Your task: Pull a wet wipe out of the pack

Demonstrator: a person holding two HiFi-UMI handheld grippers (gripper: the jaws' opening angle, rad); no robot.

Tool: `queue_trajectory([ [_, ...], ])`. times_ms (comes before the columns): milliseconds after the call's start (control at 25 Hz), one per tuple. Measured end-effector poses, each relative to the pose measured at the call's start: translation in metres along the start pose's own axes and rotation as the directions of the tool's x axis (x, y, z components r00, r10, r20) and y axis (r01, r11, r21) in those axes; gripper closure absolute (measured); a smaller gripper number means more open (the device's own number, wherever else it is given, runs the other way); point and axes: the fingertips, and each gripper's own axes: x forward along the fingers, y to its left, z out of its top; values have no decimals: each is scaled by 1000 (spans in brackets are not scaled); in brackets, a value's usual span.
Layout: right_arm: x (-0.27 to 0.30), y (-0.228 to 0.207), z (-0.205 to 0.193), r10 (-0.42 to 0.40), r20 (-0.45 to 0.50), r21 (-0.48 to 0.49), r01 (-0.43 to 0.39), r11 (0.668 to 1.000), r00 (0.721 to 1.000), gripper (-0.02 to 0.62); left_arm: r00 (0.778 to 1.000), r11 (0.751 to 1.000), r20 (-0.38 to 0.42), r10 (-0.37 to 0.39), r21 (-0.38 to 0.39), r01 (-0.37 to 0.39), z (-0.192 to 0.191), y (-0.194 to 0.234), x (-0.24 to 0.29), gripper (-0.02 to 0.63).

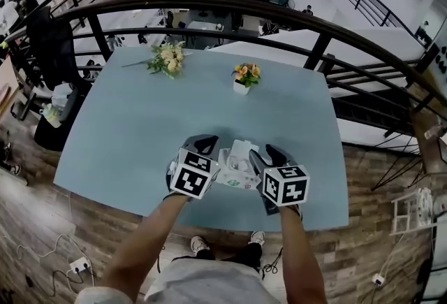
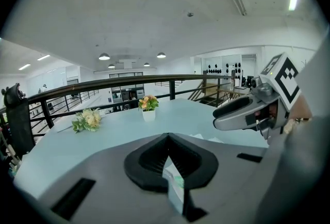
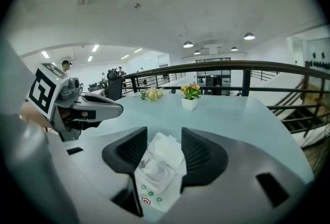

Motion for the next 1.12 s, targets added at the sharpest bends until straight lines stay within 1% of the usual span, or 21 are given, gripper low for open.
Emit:
queue_trajectory([
  [520, 16, 11, -39, 65, -109, 2, -65, 998, 992, 387, 999, 999, -35, 28, -19, -29, -21, 2, -3, 609],
  [760, 23, 14, -55, 71, -143, 19, -69, 997, 987, 398, 998, 998, -62, 32, -42, -35, -35, 4, -6, 609],
  [1120, 29, 19, -65, 83, -181, 23, -80, 996, 980, 426, 997, 998, -73, 39, -55, -43, -49, 5, -7, 609],
])
